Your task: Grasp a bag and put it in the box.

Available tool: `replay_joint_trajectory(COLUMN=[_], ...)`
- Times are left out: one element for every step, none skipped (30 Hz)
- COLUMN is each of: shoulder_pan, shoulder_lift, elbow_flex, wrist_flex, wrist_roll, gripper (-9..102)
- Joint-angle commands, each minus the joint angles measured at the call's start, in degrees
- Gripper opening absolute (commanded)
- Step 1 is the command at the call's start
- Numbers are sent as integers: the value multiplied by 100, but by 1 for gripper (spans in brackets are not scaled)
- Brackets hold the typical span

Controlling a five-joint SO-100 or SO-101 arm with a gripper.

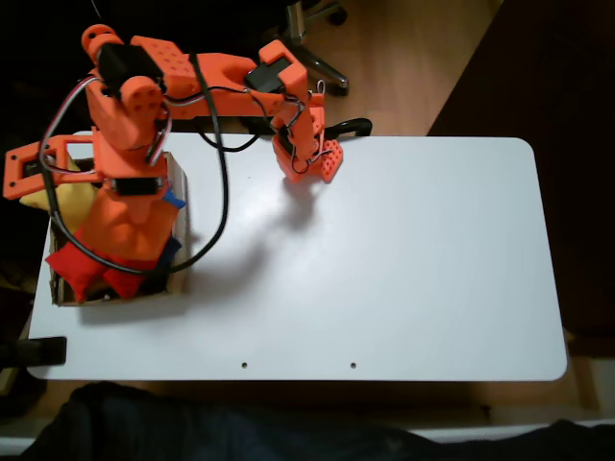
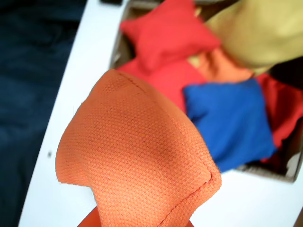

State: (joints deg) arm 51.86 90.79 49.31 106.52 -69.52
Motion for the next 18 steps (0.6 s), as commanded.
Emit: replay_joint_trajectory(shoulder_pan=[316, 387, 457, 519, 571, 624, 668, 712, 747, 773, 800, 835, 861, 879, 905, 923, 940, 967], shoulder_lift=[-220, -387, -554, -703, -835, -967, -1081, -1195, -1292, -1389, -1468, -1556, -1626, -1679, -1731, -1775, -1819, -1872], elbow_flex=[-958, -1134, -1301, -1441, -1556, -1670, -1784, -1898, -1995, -2101, -2206, -2285, -2355, -2408, -2452, -2479, -2496, -2514], wrist_flex=[-26, -26, -26, -26, -26, -26, -26, -26, -26, -26, -26, -26, -26, -26, -26, -26, -26, -26], wrist_roll=[-62, -79, -88, -105, -123, -141, -141, -149, -149, -149, -149, -149, -149, -149, -149, -149, -149, -149], gripper=[6, 6, 6, 6, 6, 6, 6, 6, 6, 6, 6, 6, 7, 7, 7, 7, 7, 7])
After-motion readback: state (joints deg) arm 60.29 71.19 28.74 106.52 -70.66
